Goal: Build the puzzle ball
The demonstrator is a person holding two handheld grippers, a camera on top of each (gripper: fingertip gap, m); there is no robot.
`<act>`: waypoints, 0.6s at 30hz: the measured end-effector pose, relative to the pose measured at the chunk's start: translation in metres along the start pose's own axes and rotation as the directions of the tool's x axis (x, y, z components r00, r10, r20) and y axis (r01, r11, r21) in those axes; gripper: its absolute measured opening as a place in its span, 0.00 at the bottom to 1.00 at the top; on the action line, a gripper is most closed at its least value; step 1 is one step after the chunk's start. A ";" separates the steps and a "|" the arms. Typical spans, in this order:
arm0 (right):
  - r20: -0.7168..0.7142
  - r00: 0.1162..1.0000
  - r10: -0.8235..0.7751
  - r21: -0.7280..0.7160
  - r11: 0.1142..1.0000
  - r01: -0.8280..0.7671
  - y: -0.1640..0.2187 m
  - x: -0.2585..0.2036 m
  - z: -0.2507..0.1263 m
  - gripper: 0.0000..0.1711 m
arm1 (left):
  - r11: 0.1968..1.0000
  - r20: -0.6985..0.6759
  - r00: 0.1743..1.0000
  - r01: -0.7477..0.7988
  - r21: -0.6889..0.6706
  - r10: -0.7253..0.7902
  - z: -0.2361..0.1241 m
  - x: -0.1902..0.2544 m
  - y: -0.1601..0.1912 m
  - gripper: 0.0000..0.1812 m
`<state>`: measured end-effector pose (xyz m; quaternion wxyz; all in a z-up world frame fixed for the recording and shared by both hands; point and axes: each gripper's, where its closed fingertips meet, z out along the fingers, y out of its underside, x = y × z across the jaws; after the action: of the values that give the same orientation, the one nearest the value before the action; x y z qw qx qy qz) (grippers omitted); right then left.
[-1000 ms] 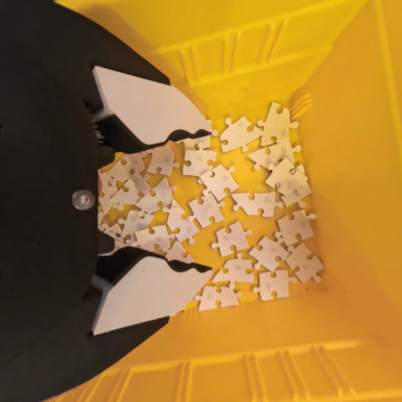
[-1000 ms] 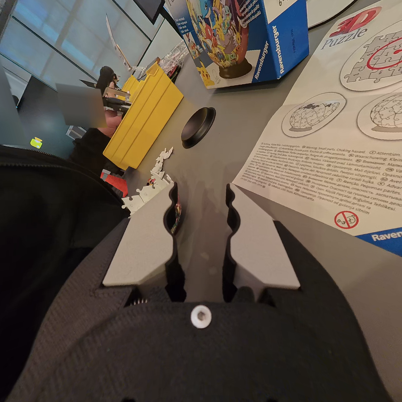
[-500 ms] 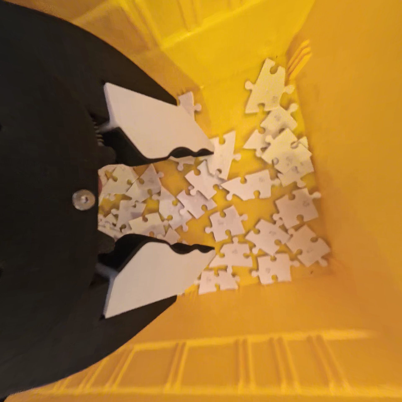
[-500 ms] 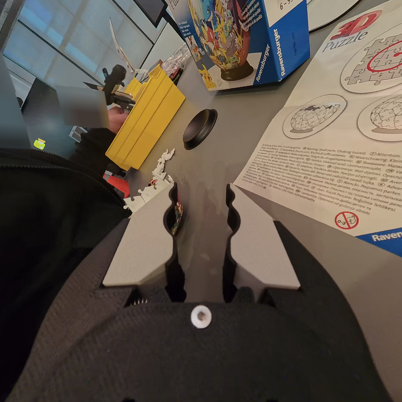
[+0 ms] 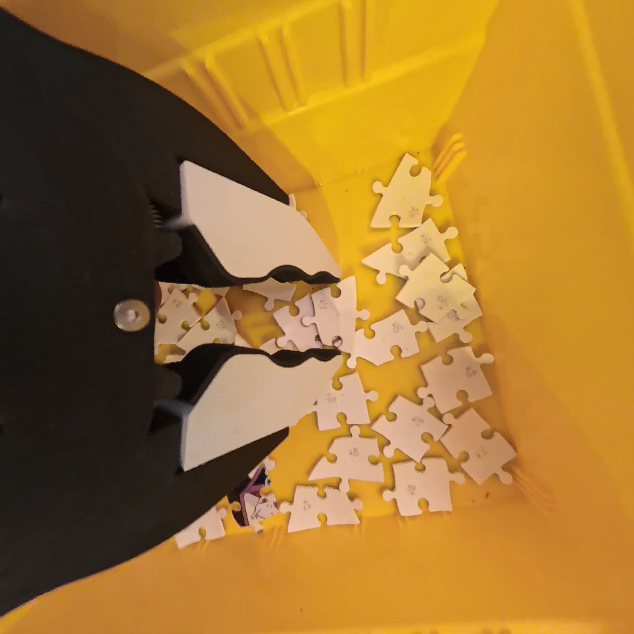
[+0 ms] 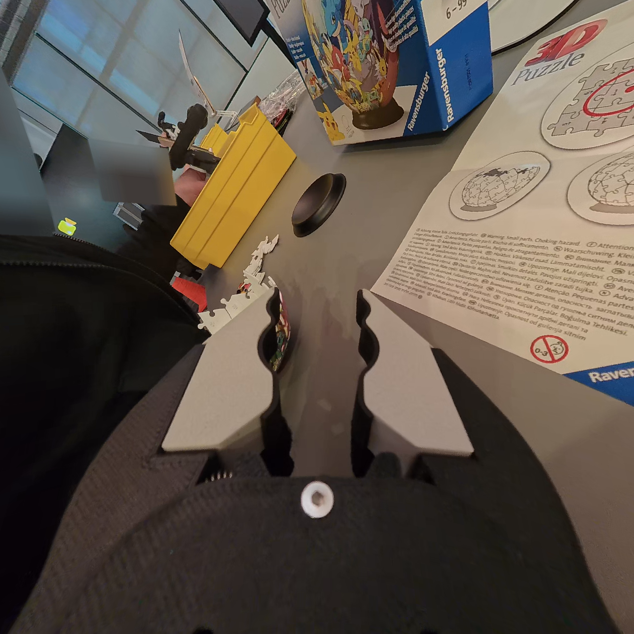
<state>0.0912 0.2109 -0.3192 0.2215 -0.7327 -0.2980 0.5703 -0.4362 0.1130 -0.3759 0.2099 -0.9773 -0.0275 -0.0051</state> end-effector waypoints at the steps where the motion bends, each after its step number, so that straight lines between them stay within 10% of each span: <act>1: 0.001 1.000 -0.001 0.000 1.000 0.001 0.000 0.000 0.000 0.25 | 1.000 0.013 1.000 -0.026 -0.002 0.027 0.000 0.000 0.001 0.20; 10: 0.003 1.000 -0.001 0.002 1.000 0.001 0.000 -0.001 0.000 0.25 | 0.995 0.012 0.999 -0.043 0.092 0.042 -0.026 0.008 -0.009 0.19; 18: 0.000 1.000 -0.002 -0.006 1.000 0.002 0.001 0.000 0.001 0.25 | 0.917 -0.052 0.973 -0.193 0.348 0.224 -0.130 0.104 -0.074 0.19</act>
<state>0.0908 0.2102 -0.3197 0.2197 -0.7331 -0.3005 0.5692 -0.3360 0.1322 -0.2249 0.3763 -0.9222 0.0860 -0.0223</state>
